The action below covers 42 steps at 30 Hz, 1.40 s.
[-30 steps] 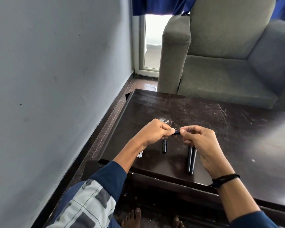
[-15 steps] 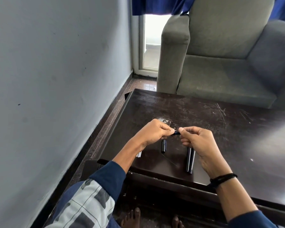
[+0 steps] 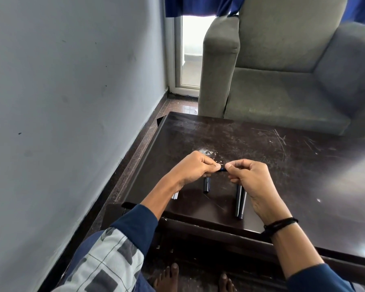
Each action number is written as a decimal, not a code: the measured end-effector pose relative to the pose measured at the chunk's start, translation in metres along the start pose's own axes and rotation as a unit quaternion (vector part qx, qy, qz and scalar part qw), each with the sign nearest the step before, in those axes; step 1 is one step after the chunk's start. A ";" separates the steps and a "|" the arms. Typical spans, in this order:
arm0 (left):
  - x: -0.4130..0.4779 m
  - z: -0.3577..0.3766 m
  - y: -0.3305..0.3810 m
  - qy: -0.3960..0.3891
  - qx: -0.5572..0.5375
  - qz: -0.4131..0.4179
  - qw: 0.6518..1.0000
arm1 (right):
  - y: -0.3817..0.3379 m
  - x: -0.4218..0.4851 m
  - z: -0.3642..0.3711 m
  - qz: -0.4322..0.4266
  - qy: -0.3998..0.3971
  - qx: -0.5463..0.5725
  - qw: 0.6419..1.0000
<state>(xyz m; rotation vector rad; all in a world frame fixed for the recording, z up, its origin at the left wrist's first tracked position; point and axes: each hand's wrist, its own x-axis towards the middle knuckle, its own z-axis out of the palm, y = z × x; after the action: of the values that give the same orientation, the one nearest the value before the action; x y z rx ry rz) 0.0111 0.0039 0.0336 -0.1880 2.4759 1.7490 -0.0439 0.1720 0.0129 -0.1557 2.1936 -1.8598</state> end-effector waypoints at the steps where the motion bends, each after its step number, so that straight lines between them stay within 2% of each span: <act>1: -0.001 0.000 0.002 -0.001 -0.007 -0.002 1.000 | -0.001 0.000 0.000 0.001 -0.005 0.004 1.000; 42: 0.002 -0.003 -0.001 -0.002 0.020 -0.004 1.000 | -0.003 -0.002 -0.003 0.018 -0.003 0.003 1.000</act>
<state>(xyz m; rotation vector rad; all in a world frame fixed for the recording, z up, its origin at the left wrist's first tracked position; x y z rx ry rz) 0.0097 0.0009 0.0330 -0.1905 2.5021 1.6931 -0.0433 0.1743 0.0170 -0.1208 2.1710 -1.8450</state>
